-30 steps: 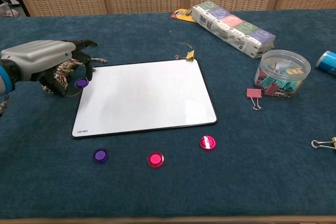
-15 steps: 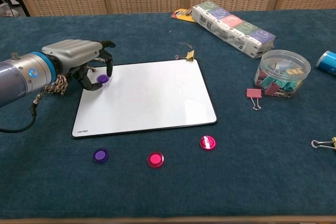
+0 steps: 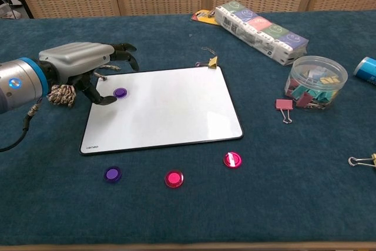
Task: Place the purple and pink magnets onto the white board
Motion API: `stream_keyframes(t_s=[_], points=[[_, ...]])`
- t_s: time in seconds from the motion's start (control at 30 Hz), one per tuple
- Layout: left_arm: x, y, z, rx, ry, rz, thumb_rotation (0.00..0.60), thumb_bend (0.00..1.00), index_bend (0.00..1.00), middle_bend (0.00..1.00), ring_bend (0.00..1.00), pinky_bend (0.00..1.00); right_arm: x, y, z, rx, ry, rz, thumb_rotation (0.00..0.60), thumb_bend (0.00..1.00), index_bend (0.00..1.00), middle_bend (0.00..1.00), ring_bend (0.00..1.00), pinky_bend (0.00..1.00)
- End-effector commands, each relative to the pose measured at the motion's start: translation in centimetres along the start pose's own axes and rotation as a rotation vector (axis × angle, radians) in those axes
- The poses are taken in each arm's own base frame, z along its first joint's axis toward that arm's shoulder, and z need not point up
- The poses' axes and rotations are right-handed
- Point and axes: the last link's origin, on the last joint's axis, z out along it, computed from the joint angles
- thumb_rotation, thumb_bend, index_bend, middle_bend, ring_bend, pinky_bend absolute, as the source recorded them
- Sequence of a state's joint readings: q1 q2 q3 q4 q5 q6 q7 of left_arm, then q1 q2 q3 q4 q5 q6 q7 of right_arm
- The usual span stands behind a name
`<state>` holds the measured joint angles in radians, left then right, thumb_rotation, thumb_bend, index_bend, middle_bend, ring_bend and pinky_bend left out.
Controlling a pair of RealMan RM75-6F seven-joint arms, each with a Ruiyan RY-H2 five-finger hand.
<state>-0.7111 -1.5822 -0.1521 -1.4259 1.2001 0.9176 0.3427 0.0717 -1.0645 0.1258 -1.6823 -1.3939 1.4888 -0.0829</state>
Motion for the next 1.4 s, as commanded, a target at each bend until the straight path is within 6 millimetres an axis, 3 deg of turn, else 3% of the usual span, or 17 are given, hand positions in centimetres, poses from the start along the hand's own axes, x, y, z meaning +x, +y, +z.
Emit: stream_keyframes(t_s=[0.03,0.23,0.47,0.77,1.13,1.4], points=[[-0.1,-0.2,-4.6,-0.223,-0.040,-0.013,0.600,0.36,0.27,0.00,0.00,0.00,-0.1,-0.1,0.0,0.003,-0.002,-0.001,0.600,0.00,0.00,0.00,0.00,0.00],[-0.5,-0.7,-7.0,-0.336,-0.062,-0.021,0.600,0.36,0.31,0.00,0.00,0.00,-0.2,-0.3,-0.1,0.008,-0.007,-0.005,0.600,0.00,0.00,0.00,0.00,0.00],[-1.4,0.6,-9.2,-0.396,-0.114,0.053,0.600,0.36,0.33,0.00,0.00,0.00,-0.3,-0.2,-0.1,0.003,-0.011,-0.006,0.600,0.00,0.00,0.00,0.00,0.00],[-2.7,1.5,-10.1,-0.389,-0.123,0.104,0.600,0.36,0.34,0.00,0.00,0.00,-0.3,-0.2,0.0,0.002,-0.015,-0.002,0.600,0.00,0.00,0.00,0.00,0.00],[-4.9,2.0,-10.0,-0.368,-0.130,0.095,0.600,0.36,0.34,0.00,0.00,0.00,-0.4,-0.2,-0.1,0.003,-0.020,-0.003,0.600,0.00,0.00,0.00,0.00,0.00],[-5.4,2.2,-9.9,-0.367,-0.125,0.106,0.600,0.36,0.35,0.00,0.00,0.00,-0.4,-0.2,0.0,0.002,-0.021,-0.003,0.600,0.00,0.00,0.00,0.00,0.00]])
